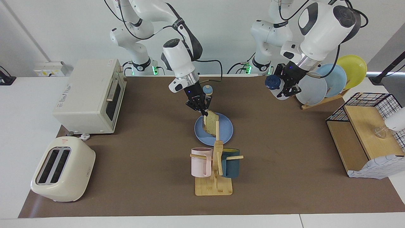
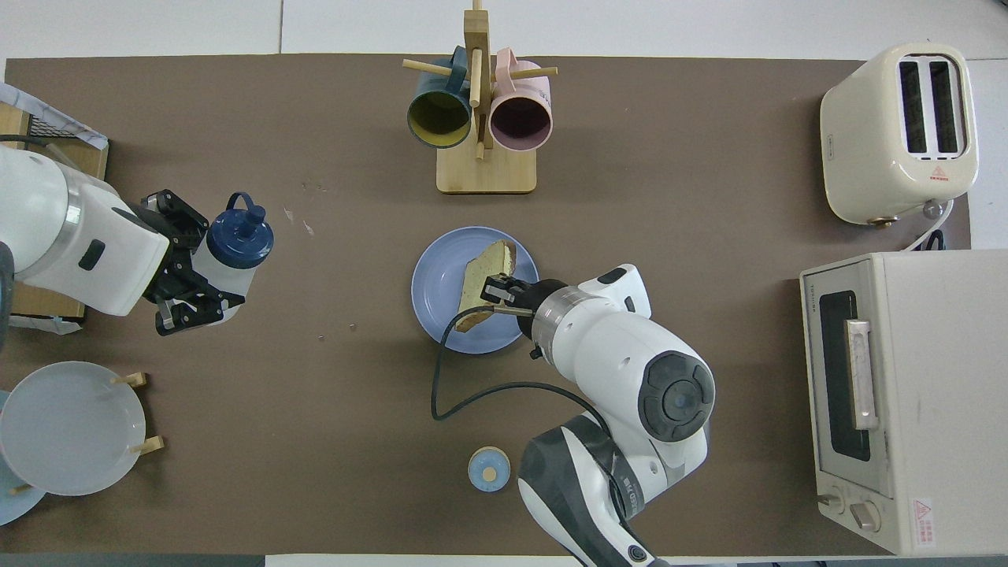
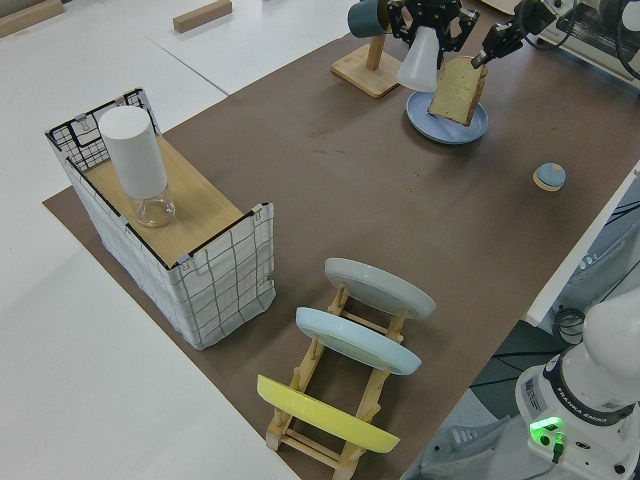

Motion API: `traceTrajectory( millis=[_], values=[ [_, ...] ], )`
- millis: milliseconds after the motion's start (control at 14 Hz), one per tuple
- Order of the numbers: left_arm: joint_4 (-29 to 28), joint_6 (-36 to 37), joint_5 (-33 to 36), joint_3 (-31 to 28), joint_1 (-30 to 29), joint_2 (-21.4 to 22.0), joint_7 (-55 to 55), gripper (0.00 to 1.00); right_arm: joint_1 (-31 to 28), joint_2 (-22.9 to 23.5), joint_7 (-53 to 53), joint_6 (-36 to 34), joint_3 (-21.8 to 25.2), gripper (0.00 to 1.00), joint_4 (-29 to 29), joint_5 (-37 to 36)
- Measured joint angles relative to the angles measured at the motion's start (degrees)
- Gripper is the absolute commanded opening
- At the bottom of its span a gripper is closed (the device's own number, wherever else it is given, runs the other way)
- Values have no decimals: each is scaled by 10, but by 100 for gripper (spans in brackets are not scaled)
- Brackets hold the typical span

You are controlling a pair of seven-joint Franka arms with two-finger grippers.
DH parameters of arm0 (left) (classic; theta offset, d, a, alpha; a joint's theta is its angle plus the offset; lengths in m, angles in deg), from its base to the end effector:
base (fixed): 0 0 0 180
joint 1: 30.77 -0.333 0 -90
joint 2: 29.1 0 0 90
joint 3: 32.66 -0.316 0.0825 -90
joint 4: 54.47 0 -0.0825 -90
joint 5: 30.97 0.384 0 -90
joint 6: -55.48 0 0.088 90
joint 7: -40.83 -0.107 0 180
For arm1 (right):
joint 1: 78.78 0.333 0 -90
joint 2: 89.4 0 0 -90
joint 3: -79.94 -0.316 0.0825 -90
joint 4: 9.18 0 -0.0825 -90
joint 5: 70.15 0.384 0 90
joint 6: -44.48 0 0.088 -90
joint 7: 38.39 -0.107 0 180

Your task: Put bread on plate and add seasoning

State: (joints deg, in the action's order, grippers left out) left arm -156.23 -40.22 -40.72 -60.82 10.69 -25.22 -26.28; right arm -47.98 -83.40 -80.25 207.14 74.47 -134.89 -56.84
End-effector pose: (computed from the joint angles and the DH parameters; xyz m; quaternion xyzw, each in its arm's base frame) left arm 0.5219 -0.1331 0.5702 0.7658 -0.6348 0.0247 0.0999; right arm 0.4802 0.3363 0.3973 -0.9509 0.1455 -0.1630 0.2193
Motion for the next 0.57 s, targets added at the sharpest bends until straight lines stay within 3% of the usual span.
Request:
traceTrajectory(
  millis=[572],
  values=[
    [0, 7, 1, -3, -24, 0, -52, 0, 37, 0, 13, 0, -3, 0, 0, 0]
  ],
)
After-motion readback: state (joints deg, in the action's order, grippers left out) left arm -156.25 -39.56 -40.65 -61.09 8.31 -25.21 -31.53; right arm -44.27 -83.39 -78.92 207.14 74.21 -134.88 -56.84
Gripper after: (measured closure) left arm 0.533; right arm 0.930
